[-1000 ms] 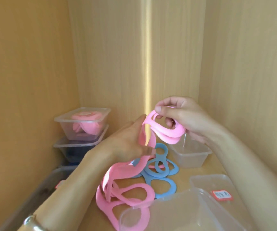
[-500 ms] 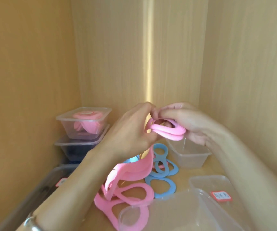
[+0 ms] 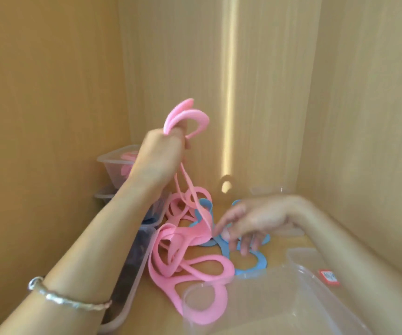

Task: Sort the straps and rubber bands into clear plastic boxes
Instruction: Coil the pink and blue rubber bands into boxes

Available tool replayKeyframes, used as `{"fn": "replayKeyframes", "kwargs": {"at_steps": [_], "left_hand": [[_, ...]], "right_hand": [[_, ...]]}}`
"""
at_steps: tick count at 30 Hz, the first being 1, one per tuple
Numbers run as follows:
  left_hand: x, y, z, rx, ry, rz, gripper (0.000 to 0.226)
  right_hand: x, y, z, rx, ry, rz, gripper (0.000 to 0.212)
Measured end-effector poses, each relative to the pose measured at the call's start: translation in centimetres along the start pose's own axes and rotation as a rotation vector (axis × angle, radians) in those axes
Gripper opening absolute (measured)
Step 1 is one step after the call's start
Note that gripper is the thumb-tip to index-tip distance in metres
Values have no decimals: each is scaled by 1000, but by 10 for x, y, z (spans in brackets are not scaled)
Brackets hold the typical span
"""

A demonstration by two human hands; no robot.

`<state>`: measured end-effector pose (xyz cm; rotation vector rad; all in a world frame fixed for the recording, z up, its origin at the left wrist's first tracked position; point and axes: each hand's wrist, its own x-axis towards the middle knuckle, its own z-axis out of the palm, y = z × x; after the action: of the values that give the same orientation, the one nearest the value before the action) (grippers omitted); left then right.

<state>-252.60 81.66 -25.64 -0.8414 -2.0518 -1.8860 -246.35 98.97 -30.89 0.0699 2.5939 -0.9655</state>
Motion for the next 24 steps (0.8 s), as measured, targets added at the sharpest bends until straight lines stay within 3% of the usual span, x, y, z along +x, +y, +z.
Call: {"fn": "replayKeyframes", "kwargs": {"at_steps": [2, 5, 10, 12, 15, 17, 20, 24], "left_hand": [[2, -2, 0, 33, -27, -76, 45], [2, -5, 3, 13, -106, -94, 39], [-2, -2, 2, -83, -172, -42, 38], [-1, -1, 2, -144, -124, -23, 37], [3, 3, 0, -288, 50, -54, 32], [6, 7, -4, -392, 162, -123, 41], [9, 11, -10, -529, 246, -137, 48], [8, 13, -12, -561, 271, -93, 43]], "right_hand": [[8, 2, 11, 1, -150, 80, 26], [18, 5, 19, -20, -230, 171, 31], [13, 4, 18, 28, -190, 148, 25], [0, 3, 4, 100, 15, 13, 22], [-23, -2, -19, 157, 510, -169, 15], [-35, -7, -30, 294, 771, -268, 14], [-50, -12, -45, 592, 1066, -419, 19], [-73, -12, -61, 802, 1319, -626, 23]]}}
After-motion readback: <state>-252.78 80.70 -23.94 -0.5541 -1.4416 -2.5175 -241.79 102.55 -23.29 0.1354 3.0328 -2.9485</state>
